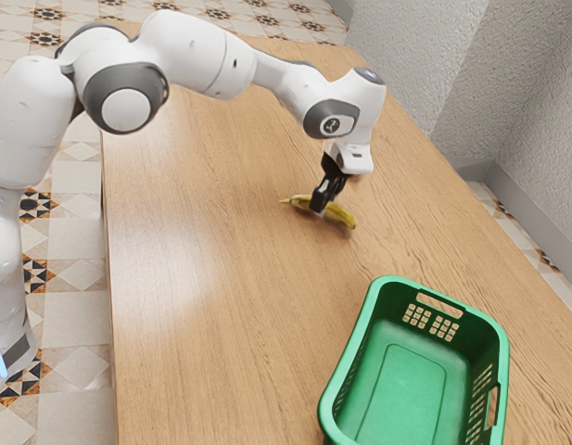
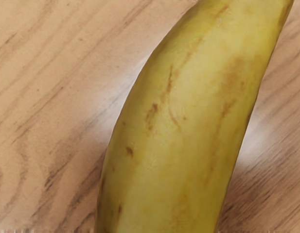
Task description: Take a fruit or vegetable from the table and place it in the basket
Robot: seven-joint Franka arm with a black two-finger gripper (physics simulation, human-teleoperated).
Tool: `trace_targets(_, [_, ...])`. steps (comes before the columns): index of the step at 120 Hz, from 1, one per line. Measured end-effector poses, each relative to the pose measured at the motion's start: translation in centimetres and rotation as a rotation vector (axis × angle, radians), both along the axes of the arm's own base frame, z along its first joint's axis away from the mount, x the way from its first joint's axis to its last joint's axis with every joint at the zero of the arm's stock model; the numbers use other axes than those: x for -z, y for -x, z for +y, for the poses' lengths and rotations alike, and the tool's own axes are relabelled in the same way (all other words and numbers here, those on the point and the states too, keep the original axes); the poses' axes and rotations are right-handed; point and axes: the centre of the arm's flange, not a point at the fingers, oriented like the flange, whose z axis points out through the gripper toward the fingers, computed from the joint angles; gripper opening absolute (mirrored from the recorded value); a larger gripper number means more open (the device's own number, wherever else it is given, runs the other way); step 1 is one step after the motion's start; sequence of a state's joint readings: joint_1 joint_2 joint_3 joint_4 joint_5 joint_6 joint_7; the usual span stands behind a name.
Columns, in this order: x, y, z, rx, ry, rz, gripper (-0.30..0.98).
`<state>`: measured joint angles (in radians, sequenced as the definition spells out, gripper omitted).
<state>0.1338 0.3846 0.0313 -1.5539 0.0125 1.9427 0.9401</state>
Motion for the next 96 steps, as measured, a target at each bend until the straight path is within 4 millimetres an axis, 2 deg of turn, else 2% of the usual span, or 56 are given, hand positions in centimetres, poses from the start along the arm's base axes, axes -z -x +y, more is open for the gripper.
trace_targets(15, [-2.9, 0.6, -0.4, -0.012, -0.003, -0.018, 0.17])
trace_targets(31, [-5.8, 1.5, -2.4, 0.0, -0.001, -0.027, 0.17])
trace_targets(41, [-7.6, 1.9, -5.3, 0.035, 0.008, -0.033, 0.17])
trace_targets(56, [-9.3, 2.7, -9.8, 0.094, 0.021, -0.028, 0.17])
trace_targets(77, [-10.8, 4.1, -18.1, 0.214, 0.02, -0.013, 0.17])
trace_targets(96, [-12.1, 5.8, -23.6, 0.284, 0.022, -0.015, 0.16])
